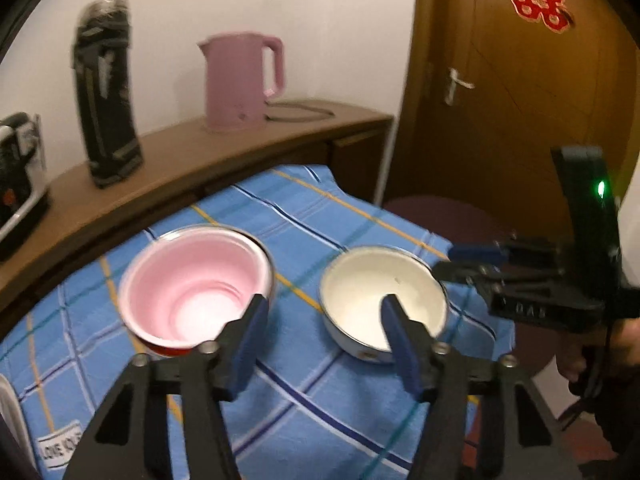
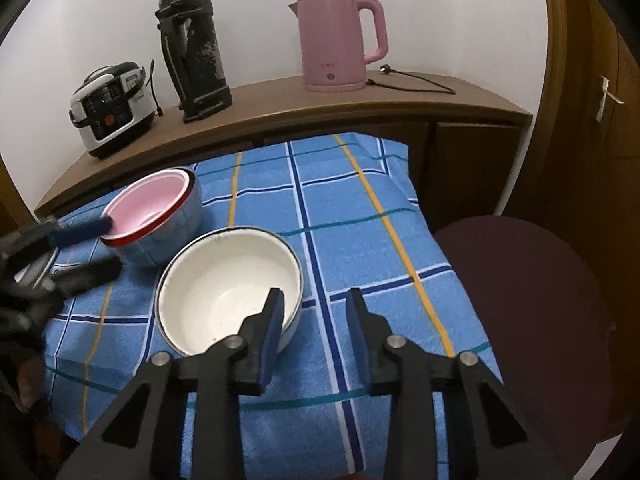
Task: Organize plates and bowls
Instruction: 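Grasp the rim of the white enamel bowl with the right tool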
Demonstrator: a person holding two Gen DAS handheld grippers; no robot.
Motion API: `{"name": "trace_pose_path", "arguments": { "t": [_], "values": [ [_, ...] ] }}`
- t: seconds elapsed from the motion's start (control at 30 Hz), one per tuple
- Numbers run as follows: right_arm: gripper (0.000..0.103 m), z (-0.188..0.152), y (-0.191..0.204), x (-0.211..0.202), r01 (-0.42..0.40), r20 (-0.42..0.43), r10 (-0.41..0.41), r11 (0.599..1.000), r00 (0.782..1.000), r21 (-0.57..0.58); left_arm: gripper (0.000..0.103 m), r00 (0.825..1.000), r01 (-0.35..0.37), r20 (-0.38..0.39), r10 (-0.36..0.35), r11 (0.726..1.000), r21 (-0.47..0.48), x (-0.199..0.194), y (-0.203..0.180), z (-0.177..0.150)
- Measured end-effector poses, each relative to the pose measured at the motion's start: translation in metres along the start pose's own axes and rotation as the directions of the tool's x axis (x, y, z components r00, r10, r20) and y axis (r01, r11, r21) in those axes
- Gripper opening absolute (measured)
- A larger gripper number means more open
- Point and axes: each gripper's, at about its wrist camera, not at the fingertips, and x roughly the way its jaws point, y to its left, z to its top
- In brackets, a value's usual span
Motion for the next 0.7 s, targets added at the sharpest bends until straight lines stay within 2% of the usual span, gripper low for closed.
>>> {"name": "trace_pose_path", "arguments": {
  "t": [0.13,0.27,0.33,0.4,0.7],
  "values": [
    [0.029,-0.003,0.000,0.002,-0.022,-0.001,0.022,1.000,1.000,0.002,0.054,0.999,0.013,-0.034,-0.014,1.000,-0.007,0.011,-0.006,-0.003],
    [0.021,-0.007,0.003,0.008,-0.046,-0.011,0.046,0.999,0.999,0.001,0.053,0.997,0.029,-0.065,-0.030,0.999,-0.016,0.024,-0.008,-0.004],
    [0.018,-0.009,0.004,0.009,-0.063,-0.010,0.063,0.998,0.998,0.004,0.048,0.995,0.032,-0.095,-0.034,0.999,-0.023,0.034,-0.008,-0.006],
    [0.013,-0.010,0.005,0.009,-0.077,-0.003,0.077,0.997,0.997,0.012,0.036,0.991,0.060,-0.114,-0.064,0.997,-0.040,0.039,-0.008,-0.007],
    [0.012,-0.008,0.005,0.001,-0.079,0.031,0.077,0.996,0.997,0.044,0.030,0.989,0.065,-0.126,-0.076,0.994,-0.090,0.040,-0.005,-0.008]
  ]
}}
